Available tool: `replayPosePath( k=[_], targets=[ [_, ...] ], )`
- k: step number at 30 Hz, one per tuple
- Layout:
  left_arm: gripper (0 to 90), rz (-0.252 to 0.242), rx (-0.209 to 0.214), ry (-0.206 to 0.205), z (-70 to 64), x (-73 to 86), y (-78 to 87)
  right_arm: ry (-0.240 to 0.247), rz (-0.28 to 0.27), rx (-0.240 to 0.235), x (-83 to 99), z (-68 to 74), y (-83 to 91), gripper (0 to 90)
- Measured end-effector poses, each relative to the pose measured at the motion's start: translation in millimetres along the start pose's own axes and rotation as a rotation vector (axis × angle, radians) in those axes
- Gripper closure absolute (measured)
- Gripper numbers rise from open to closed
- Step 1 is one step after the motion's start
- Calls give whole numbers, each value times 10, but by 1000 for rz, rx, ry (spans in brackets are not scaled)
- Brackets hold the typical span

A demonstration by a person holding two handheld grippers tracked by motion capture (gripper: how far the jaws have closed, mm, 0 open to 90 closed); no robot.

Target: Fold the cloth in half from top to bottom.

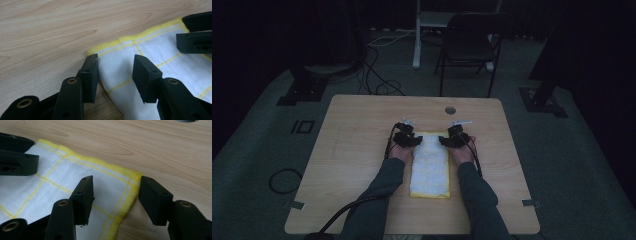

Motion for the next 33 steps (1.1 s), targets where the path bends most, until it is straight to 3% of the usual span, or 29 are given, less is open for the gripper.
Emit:
replayPosePath(
  k=[7,8,15,20,23,33],
  targets=[
    [604,4,42,-15,-91,-5,-37,37,-3,-12,-13,99,-31,481],
    [645,5,42,-14,-93,-6,-37,60,0,-3,-11,132,-31,523],
    [789,41,57,-16,-91,-13,-29,68,4,-18,4,190,-9,713],
    [828,54,65,-24,-105,-9,-21,35,9,-52,7,201,-8,825],
    [839,61,70,-27,-104,-12,-20,14,14,-77,9,180,-3,839],
    [840,60,70,-39,-103,-11,-19,26,6,-63,15,194,-1,841]
  ],
)
Point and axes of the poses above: each handheld gripper's, and its own axes: y roughly backward along the jaws, x roughly out of its underside, z roughly to its left, the point moved 4 cm from there along -y, roughly forward along the jaws, and after that the axes turned 2 degrees about x, right-handed, at the moved point
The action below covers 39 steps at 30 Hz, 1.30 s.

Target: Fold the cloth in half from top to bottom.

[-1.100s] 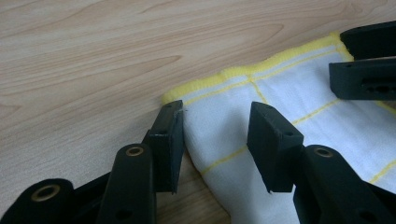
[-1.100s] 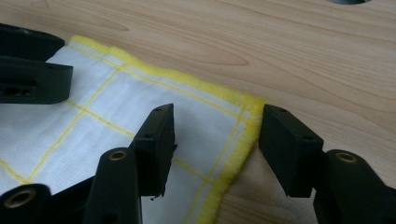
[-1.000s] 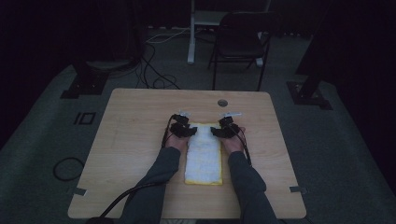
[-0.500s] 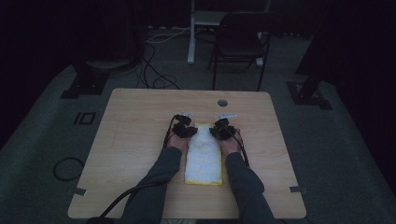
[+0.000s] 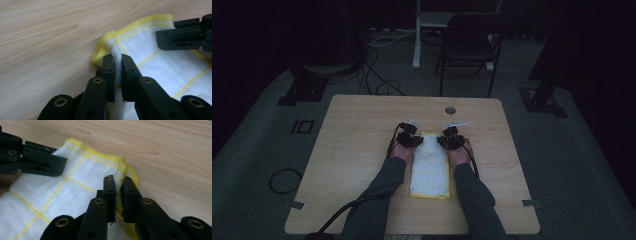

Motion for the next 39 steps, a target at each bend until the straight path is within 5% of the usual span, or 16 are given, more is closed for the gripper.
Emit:
replayPosePath(
  k=[21,39],
  targets=[
    [842,-34,1,-1,-20,-64,88,26,-31,5,-42,4,84,845],
    [842,-112,36,2,-82,-177,251,33,-93,-9,-141,-31,258,845]
  ],
)
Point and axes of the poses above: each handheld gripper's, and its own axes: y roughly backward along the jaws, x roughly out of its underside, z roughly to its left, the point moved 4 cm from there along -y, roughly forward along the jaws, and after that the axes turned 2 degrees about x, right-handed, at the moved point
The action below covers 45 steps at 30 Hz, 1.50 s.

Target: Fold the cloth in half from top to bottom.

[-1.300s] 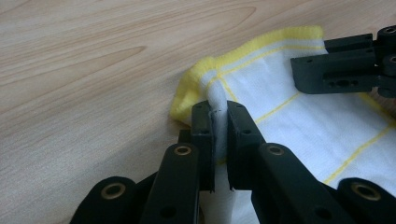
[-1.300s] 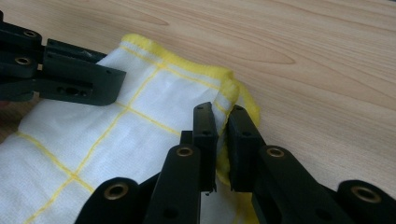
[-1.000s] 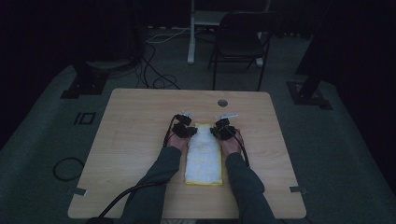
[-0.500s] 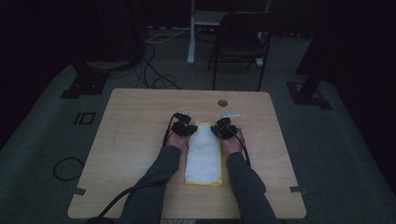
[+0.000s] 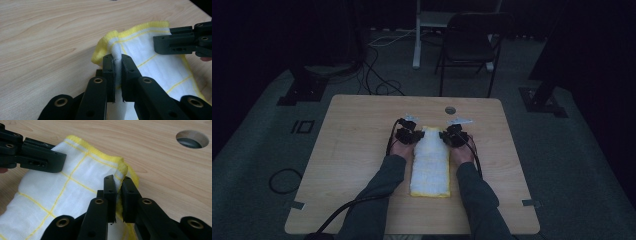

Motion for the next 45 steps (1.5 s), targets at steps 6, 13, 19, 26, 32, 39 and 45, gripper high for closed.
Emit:
replayPosePath(
  k=[6,13,19,26,32,39,45],
  targets=[
    [842,-12,-1,-18,-19,-26,59,11,-19,-7,-30,14,68,845],
    [842,-34,4,-28,-33,-21,136,37,-50,-19,-80,67,189,845],
    [842,-47,7,-45,-67,-23,207,52,-61,-25,-84,107,258,845],
    [842,-60,16,-55,-113,19,275,54,-83,-37,-15,156,343,844],
    [841,-77,24,-49,-143,54,333,65,-97,-44,10,206,420,844],
    [840,-94,42,-45,-176,113,427,69,-112,-58,31,257,498,844],
    [840,-113,54,-45,-213,139,509,81,-128,-66,29,306,585,844]
  ],
)
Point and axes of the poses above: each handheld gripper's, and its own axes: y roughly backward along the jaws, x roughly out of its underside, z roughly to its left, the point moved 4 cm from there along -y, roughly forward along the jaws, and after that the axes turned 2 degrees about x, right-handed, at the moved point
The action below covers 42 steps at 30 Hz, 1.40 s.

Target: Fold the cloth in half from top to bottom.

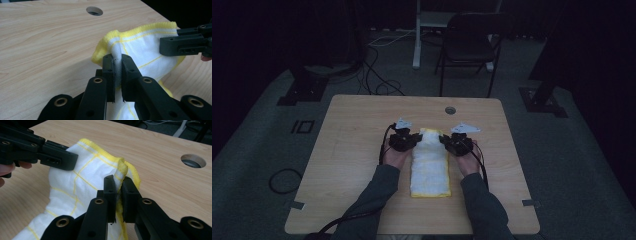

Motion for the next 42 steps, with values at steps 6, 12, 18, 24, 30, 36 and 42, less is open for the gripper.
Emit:
replayPosePath(
  k=[6,12,18,24,30,36,42],
  targets=[
    [839,-16,7,-3,-48,20,78,18,-10,-8,-19,51,81,845],
    [838,-21,10,-2,-70,67,130,28,-15,-14,-4,108,127,844],
    [838,-30,23,0,-93,116,170,32,-24,-24,21,147,175,844],
    [837,-37,29,3,-121,160,199,33,-24,-28,47,168,197,844],
    [837,-42,30,4,-152,206,225,20,-29,-45,93,191,234,844],
    [836,-40,32,4,-178,262,239,22,-23,-49,139,213,245,844],
    [834,-39,37,6,-192,309,256,21,-29,-54,173,252,278,844]
  ],
)
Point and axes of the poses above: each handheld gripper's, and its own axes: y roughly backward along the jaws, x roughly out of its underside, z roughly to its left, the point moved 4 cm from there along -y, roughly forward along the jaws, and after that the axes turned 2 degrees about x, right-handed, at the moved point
